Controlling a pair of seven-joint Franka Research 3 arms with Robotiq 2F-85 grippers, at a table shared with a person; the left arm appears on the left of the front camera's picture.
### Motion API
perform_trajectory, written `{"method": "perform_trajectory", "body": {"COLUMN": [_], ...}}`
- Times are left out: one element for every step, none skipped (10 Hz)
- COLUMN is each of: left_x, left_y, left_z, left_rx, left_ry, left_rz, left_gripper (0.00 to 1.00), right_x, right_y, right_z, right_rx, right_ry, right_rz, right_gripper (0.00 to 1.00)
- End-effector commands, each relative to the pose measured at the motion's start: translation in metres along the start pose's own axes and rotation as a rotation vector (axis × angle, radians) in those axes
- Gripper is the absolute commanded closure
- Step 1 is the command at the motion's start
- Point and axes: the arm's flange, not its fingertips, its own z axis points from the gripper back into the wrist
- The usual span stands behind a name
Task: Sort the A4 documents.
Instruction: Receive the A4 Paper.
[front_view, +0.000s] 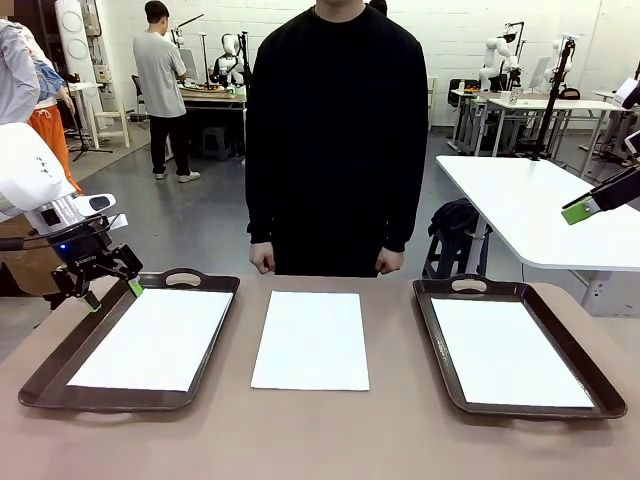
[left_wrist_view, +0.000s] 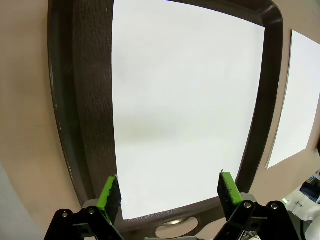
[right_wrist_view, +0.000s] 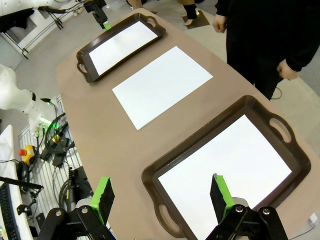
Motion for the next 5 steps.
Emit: {"method": "perform_trajectory", "body": {"left_x": [0.002,0.002,0.002,0.002,0.002], "left_y": [0.0022,0.0022,0.0022,0.0022,0.0022], "left_z": [0.0028,0.0028,0.0028,0.0028,0.0028], "left_rx": [-0.005,-0.005,-0.005,-0.005,-0.005], "left_ry": [0.01,0.01,0.01,0.01,0.01], "left_rz": [-0.018,-0.018,-0.018,-0.018,-0.018], "left_gripper": [0.0,0.0,0.0,0.0,0.0], "right_x": [0.0001,0.0001,0.0001,0.0001,0.0001], "right_y": [0.0004,0.0004,0.0004,0.0004,0.0004], "right_z": [-0.0009,-0.0009,-0.0009,-0.0009,-0.0009], "right_rx": [0.004,0.004,0.004,0.004,0.004], "right_ry": [-0.001,-0.001,-0.001,-0.001,-0.001], "right_rz": [0.003,0.003,0.003,0.003,0.003], "right_gripper": [0.0,0.0,0.0,0.0,0.0]}}
